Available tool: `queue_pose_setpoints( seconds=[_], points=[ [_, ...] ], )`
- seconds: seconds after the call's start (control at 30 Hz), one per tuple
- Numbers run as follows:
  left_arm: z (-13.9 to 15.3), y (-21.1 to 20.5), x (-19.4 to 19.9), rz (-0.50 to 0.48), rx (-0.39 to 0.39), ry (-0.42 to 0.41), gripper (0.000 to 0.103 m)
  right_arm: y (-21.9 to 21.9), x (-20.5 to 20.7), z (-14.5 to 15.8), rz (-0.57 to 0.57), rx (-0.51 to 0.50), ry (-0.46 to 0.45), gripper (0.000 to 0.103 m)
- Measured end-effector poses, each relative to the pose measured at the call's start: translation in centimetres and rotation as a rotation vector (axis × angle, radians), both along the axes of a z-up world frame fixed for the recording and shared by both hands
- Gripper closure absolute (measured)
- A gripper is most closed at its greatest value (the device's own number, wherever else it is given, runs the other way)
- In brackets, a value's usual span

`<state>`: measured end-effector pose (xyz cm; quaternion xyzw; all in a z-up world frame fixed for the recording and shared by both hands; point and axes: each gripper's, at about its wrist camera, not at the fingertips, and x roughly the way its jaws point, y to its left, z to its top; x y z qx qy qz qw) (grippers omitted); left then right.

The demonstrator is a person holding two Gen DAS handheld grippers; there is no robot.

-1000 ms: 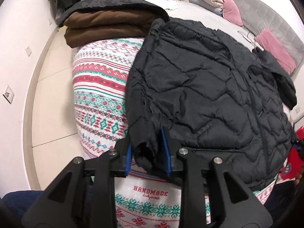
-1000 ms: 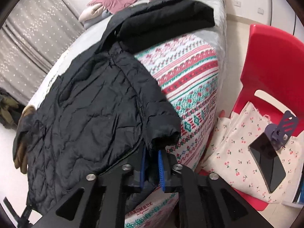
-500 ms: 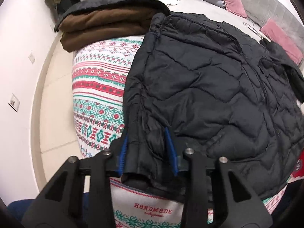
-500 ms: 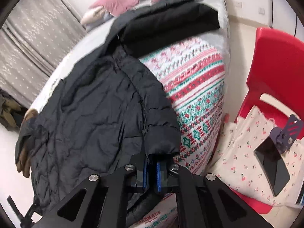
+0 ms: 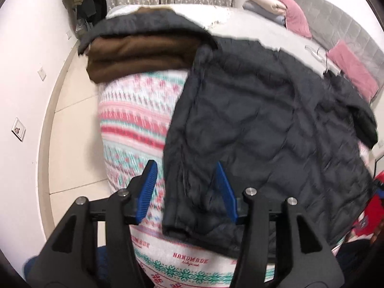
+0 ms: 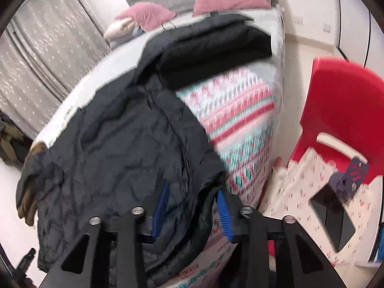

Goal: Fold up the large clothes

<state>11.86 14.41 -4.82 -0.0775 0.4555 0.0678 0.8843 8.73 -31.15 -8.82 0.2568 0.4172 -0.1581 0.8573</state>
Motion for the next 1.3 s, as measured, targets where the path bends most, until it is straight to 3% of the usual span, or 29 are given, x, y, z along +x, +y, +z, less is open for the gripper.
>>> queue_pose_setpoints(
  seconds=[0.2, 0.27, 0.37, 0.43, 0.63, 0.8, 1.03, 1.3],
  points=[
    [7.8, 3.4, 3.1, 0.101, -0.080, -0.141, 0.033, 0.2, 2.5, 4.7, 0.049, -0.033, -0.093, 0.056],
    [9.3, 4.9, 4.3, 0.165, -0.125, -0.169, 0.032, 0.5, 4.2, 6.4, 0.075, -0.044, -0.126, 0.046],
    [10.2, 6.3, 5.9, 0.207, -0.270, -0.204, 0.031, -0.2, 7.5, 7.9, 0.109, 0.027, -0.160, 0.041],
    [10.2, 5.9, 7.1, 0.205, -0.326, -0.208, 0.024, -2.0, 9.9, 8.2, 0.096, 0.132, -0.196, 0.041],
    [4.8, -1.2, 11.9, 0.002, -0.242, -0.120, 0.022, -7.5, 13.7, 7.0, -0.028, 0.229, -0.252, 0.041],
    [-0.5, -3.2, 15.0, -0.012, -0.271, -0.005, 0.022, -13.5, 15.4, 5.9, -0.139, 0.271, -0.314, 0.041],
    [-1.9, -3.6, 17.1, -0.028, -0.204, 0.039, 0.021, -20.6, 18.5, 3.4, -0.251, 0.339, -0.345, 0.041],
    [-3.6, -5.1, 19.0, -0.048, -0.055, 0.081, 0.019, -24.2, 22.5, 0.4, -0.312, 0.284, -0.308, 0.041]
  ],
)
